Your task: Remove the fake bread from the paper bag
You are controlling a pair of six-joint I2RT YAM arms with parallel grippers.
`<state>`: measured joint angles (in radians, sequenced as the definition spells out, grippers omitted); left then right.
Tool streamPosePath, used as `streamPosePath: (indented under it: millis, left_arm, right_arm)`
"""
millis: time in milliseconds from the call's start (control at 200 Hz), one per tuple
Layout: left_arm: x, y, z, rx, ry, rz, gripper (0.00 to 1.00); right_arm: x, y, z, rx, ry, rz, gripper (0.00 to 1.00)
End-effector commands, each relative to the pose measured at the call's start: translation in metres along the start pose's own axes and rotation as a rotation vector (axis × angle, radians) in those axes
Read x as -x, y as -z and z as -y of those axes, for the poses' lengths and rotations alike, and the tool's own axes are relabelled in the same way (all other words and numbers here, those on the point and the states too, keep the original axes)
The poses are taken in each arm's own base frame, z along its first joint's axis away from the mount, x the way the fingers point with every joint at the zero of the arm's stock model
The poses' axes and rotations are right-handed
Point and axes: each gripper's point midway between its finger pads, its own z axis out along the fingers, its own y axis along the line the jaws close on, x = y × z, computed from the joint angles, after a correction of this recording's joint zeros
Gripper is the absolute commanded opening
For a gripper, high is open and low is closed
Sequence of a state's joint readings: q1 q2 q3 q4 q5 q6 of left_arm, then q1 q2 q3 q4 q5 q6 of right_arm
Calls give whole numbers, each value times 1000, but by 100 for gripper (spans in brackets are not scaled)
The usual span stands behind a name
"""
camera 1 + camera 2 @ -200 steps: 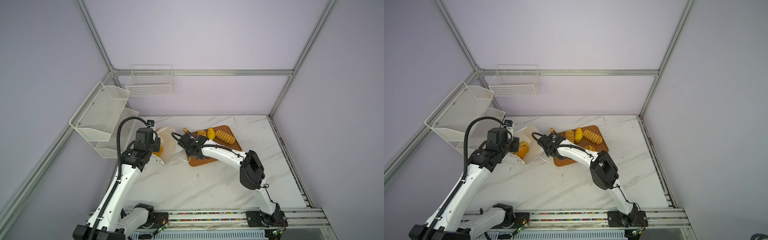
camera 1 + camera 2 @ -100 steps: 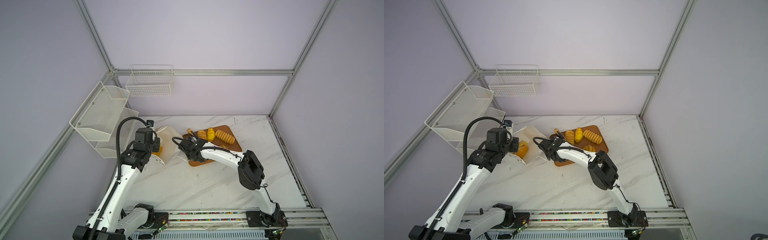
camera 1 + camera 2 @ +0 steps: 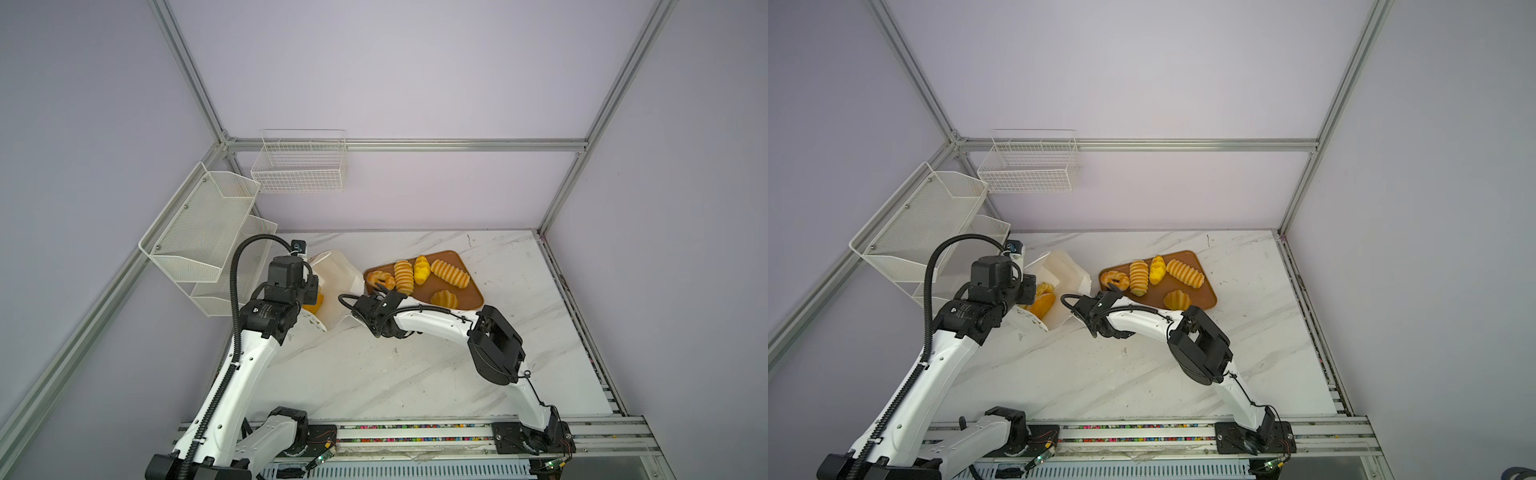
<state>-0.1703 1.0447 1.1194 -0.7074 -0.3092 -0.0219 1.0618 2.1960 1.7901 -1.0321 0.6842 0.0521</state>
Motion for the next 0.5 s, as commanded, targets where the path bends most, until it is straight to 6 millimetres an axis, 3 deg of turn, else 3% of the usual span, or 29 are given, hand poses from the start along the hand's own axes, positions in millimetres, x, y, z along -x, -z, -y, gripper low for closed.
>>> streamPosePath:
  millis: [0,495]
  left_arm:
    - [-3,-1,-1,0,10,12,0]
    - [-6,0,-2,-1,12,8,0]
  right_arm:
    - [-12,3,-16,105,0,-43,1]
    - [-1,21,-18,202,-66,-29,25]
